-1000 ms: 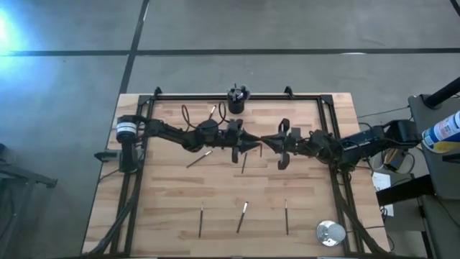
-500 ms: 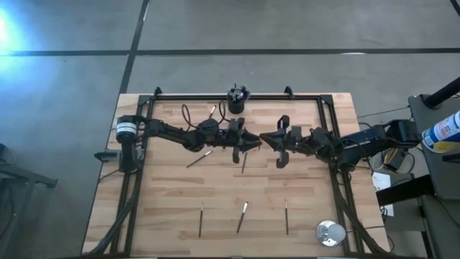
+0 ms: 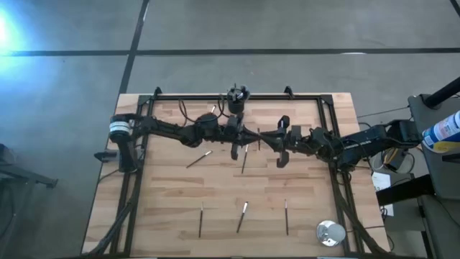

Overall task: Put items in baskets/containers
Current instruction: Put the black eyeshadow brush into the black pen holder

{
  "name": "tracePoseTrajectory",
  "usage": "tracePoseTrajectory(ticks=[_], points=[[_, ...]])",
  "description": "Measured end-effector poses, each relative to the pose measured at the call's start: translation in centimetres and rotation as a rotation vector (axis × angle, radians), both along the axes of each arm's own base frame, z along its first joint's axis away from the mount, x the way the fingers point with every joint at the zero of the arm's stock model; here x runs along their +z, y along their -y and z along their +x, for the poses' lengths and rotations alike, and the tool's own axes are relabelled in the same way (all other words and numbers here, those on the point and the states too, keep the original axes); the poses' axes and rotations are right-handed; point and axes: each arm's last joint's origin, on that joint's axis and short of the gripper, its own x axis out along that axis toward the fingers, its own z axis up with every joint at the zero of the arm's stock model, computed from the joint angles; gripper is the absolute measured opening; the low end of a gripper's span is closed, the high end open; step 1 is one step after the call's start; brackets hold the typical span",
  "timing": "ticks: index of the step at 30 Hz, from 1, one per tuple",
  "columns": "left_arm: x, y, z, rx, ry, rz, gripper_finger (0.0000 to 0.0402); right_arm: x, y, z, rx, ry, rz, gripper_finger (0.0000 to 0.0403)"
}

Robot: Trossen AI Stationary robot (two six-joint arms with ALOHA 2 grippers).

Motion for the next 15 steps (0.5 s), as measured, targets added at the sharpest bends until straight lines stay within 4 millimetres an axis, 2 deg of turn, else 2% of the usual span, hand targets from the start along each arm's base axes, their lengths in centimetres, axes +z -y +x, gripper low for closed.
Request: tracePoseTrajectory(ticks=[4, 7, 10, 15], points=[[1.0, -1.7, -1.0, 0.09, -0.037, 0.045, 0.0009, -0.5, 0.0, -0.4, -0.019, -0.016, 0.004, 0.0094], [1.8, -3.1, -1.9, 0.136, -0.04, 0.073, 0.0009, -0.7, 0.1, -0.5, -0.039, -0.029, 0.005, 0.0101], [1.9, -5.1, -2.6, 0.219, -0.056, 0.105, 0.0009, -1.1, 0.1, -0.4, -0.039, -0.062, -0.001, 0.0092], [1.7, -8.9, -4.0, 0.342, -0.073, 0.177, 0.0009, -1.4, 0.1, -0.4, -0.044, -0.095, -0.014, 0.0055]])
